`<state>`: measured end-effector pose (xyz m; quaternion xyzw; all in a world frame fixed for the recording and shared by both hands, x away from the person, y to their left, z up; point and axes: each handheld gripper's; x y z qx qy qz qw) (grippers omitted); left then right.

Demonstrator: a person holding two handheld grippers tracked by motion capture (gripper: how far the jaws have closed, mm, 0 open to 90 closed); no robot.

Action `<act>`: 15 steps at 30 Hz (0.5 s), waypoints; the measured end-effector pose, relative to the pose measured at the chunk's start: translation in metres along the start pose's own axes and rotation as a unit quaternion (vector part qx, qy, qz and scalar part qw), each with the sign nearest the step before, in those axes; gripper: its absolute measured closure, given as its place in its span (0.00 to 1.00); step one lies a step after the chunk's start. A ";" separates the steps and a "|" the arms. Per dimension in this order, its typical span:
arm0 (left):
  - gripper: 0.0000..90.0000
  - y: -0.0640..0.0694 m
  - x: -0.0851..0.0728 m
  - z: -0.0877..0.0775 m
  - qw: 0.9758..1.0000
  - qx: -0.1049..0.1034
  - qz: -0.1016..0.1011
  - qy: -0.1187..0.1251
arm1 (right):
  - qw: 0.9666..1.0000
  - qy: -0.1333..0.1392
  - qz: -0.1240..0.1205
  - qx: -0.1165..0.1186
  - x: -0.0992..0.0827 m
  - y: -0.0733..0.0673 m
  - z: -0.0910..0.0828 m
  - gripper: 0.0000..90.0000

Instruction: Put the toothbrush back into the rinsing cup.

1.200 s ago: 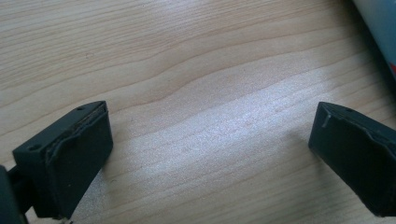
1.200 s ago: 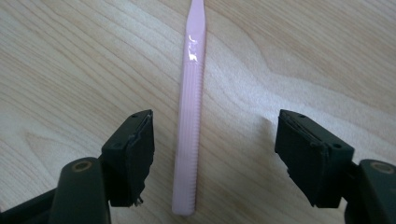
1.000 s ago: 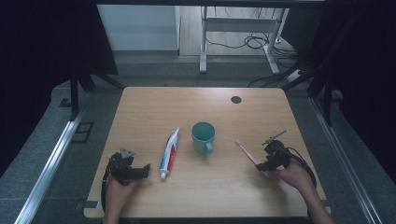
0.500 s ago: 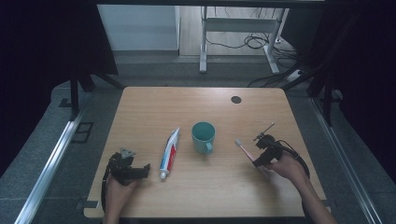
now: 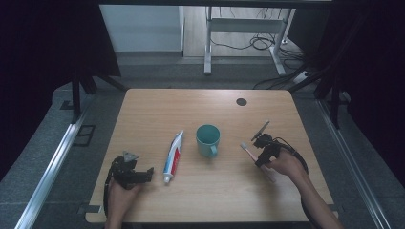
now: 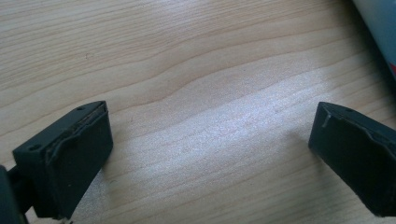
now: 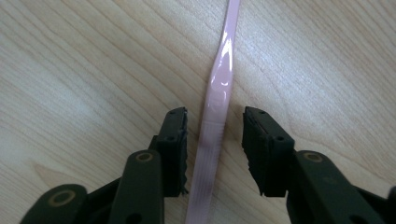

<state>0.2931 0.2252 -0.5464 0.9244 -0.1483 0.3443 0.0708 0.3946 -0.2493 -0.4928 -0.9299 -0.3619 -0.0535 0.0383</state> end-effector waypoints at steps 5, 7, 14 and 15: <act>0.00 0.000 0.000 0.000 1.000 0.000 0.000 0.000 | 1.000 -0.021 -0.001 -0.001 0.008 -0.001 0.003 0.74; 0.00 0.000 0.000 0.000 1.000 0.000 0.000 0.000 | 1.000 -0.028 -0.002 -0.002 0.011 -0.001 0.004 0.75; 0.00 0.000 0.000 0.000 1.000 0.000 0.000 0.000 | 0.999 -0.046 -0.003 -0.003 0.017 -0.001 0.009 0.82; 0.00 0.000 0.000 0.000 1.000 0.000 0.000 0.000 | 0.999 -0.047 0.001 -0.003 0.018 -0.001 0.009 0.82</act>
Point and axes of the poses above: each handheld gripper's, and its own axes: z roughly forward along the jaws, x roughly out of its top, y roughly to its right
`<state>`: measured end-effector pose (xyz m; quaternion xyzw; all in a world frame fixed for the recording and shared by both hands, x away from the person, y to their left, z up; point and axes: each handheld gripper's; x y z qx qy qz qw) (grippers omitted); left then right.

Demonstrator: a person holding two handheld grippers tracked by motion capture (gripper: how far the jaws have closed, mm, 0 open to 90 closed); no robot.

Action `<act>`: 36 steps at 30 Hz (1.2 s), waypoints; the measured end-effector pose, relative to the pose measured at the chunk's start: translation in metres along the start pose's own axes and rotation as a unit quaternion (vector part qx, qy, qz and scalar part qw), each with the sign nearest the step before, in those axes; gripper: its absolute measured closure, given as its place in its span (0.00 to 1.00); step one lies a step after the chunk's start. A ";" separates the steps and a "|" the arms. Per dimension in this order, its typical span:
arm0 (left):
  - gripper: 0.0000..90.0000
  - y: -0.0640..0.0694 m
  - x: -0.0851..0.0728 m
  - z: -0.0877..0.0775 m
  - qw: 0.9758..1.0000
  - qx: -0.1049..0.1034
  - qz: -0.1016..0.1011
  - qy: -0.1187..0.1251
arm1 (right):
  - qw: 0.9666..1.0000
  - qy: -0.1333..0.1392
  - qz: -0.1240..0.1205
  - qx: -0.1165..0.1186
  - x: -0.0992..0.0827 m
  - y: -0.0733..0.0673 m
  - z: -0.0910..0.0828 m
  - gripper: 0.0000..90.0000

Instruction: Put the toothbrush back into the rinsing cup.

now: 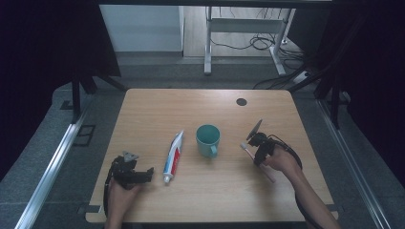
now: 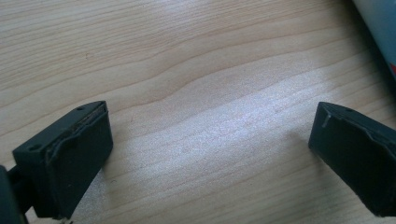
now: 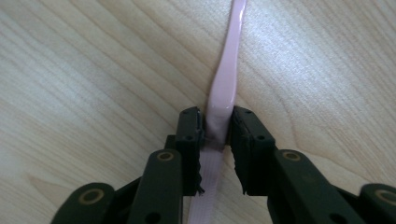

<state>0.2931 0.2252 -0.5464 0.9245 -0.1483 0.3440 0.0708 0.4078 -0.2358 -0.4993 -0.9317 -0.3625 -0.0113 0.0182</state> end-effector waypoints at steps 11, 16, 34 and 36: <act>0.00 0.000 0.000 0.000 1.000 0.000 0.000 0.000 | 1.000 -0.003 0.016 0.008 0.000 0.003 0.000 0.87; 0.00 0.000 0.000 0.000 1.000 0.000 0.000 0.000 | 1.000 0.008 0.017 0.016 -0.003 0.006 -0.002 0.87; 0.00 0.000 0.000 0.000 1.000 0.000 0.000 0.000 | 0.998 0.059 0.014 0.028 -0.010 0.003 -0.020 0.88; 0.00 0.000 0.000 0.000 1.000 0.000 0.000 0.000 | 0.998 0.061 0.014 0.027 -0.011 0.003 -0.021 0.88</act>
Point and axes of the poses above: each handheld gripper's, and its own axes: z roughly forward along the jaws, x roughly out of its top, y roughly to its right
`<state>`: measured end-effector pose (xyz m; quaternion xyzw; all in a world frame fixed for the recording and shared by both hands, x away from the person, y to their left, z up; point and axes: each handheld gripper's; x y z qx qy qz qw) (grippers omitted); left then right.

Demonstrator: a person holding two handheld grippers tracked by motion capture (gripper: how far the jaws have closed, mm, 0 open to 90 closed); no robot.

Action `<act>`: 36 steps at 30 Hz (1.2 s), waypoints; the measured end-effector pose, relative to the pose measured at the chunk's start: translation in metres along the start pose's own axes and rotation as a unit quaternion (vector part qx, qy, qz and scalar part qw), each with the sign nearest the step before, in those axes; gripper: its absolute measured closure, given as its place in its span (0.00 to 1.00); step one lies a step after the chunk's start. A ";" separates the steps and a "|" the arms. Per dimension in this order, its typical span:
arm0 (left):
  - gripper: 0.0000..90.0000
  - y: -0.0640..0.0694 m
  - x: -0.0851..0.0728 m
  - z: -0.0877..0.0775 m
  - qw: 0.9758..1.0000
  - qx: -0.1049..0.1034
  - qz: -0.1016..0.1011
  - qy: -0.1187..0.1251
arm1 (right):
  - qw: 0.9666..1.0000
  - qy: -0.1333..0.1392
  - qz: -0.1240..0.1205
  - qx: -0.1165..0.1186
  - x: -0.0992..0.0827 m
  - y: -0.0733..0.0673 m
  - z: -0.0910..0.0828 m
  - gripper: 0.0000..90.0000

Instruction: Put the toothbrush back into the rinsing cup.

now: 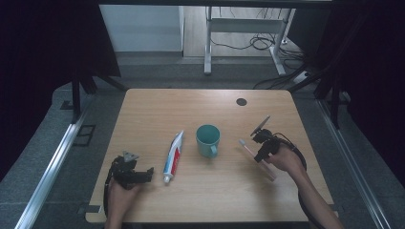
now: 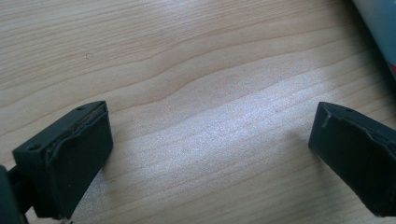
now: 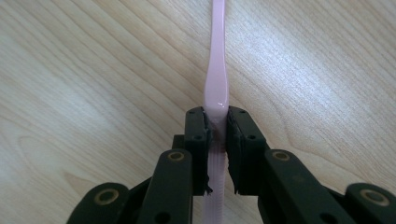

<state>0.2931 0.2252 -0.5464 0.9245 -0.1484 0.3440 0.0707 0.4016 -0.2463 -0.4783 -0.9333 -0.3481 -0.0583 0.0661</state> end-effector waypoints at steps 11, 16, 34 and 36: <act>0.00 0.000 0.000 0.000 1.000 0.000 0.000 0.000 | 0.998 0.058 0.001 0.013 -0.010 0.003 -0.019 0.88; 0.00 0.000 0.000 0.000 1.000 0.000 0.000 0.000 | 0.996 0.088 0.004 0.020 -0.014 0.002 -0.028 0.88; 0.00 0.000 0.000 0.000 1.000 0.001 0.001 -0.001 | 0.983 0.182 -0.008 0.034 -0.019 -0.008 -0.050 0.88; 0.00 0.000 0.000 0.000 1.000 0.001 0.001 -0.001 | 0.980 0.196 -0.013 0.034 -0.018 -0.010 -0.052 0.88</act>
Point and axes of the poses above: each handheld gripper's, and its own axes: z roughly forward along the jaws, x roughly out of its top, y roughly to its right
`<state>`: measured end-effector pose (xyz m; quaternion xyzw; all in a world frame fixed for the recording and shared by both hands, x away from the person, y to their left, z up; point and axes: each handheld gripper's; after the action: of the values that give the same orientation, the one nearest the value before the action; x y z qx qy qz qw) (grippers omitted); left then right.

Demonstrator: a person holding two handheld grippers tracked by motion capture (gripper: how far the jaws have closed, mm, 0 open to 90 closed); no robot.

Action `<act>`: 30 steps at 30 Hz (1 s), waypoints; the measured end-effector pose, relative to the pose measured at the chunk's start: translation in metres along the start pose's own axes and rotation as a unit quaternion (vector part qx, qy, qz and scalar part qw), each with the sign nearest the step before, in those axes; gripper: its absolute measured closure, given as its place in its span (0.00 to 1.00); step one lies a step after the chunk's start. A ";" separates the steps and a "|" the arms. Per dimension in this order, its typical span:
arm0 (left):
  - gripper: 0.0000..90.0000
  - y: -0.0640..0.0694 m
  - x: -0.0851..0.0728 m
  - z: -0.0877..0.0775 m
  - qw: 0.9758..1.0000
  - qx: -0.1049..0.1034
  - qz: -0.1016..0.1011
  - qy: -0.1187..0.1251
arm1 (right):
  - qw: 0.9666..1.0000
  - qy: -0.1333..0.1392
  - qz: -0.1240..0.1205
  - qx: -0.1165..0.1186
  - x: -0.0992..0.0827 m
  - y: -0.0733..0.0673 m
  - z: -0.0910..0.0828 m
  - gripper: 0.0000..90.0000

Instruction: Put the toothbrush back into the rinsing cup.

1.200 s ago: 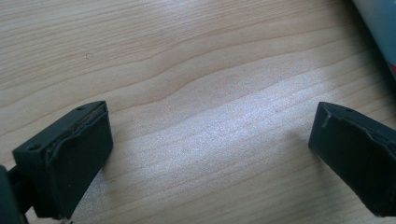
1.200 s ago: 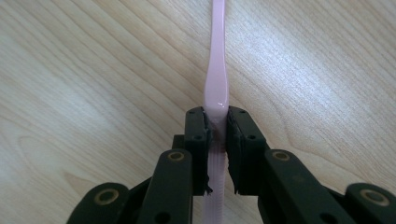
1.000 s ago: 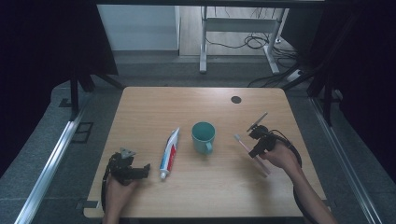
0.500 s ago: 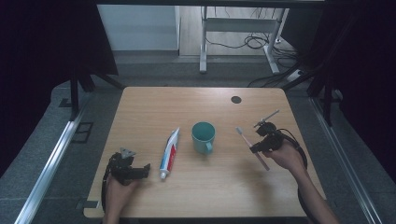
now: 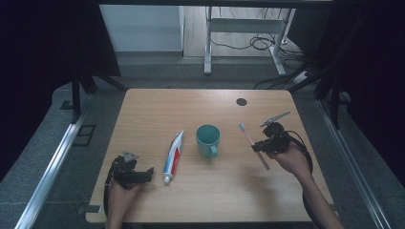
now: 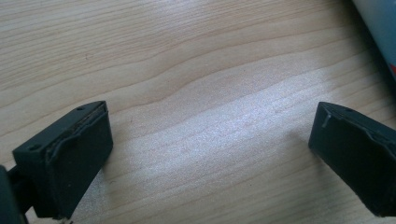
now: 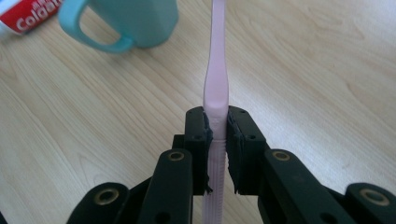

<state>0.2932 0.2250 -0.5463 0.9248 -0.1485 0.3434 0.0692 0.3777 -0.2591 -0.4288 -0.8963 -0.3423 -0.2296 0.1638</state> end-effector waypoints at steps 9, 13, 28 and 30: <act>0.00 0.000 0.000 0.000 1.000 0.000 -0.001 0.001 | 0.999 0.033 -0.006 0.008 0.005 -0.008 -0.002 0.88; 0.00 0.000 0.000 0.000 1.000 0.000 -0.001 0.001 | 0.999 0.049 -0.008 0.009 0.008 -0.012 -0.002 0.88; 0.00 0.000 0.000 0.000 1.000 0.000 -0.002 0.003 | 0.993 0.111 -0.028 0.021 0.023 -0.030 -0.006 0.88; 0.00 0.000 0.000 0.000 1.000 0.000 -0.002 0.003 | 0.992 0.117 -0.030 0.024 0.025 -0.031 -0.006 0.88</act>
<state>0.2935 0.2247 -0.5466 0.9239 -0.1468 0.3462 0.0703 0.3709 -0.2258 -0.4066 -0.8483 -0.3532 -0.3296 0.2167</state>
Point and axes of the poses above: each handheld gripper's, and its own axes: z roughly forward along the jaws, x roughly out of its top, y roughly to its right
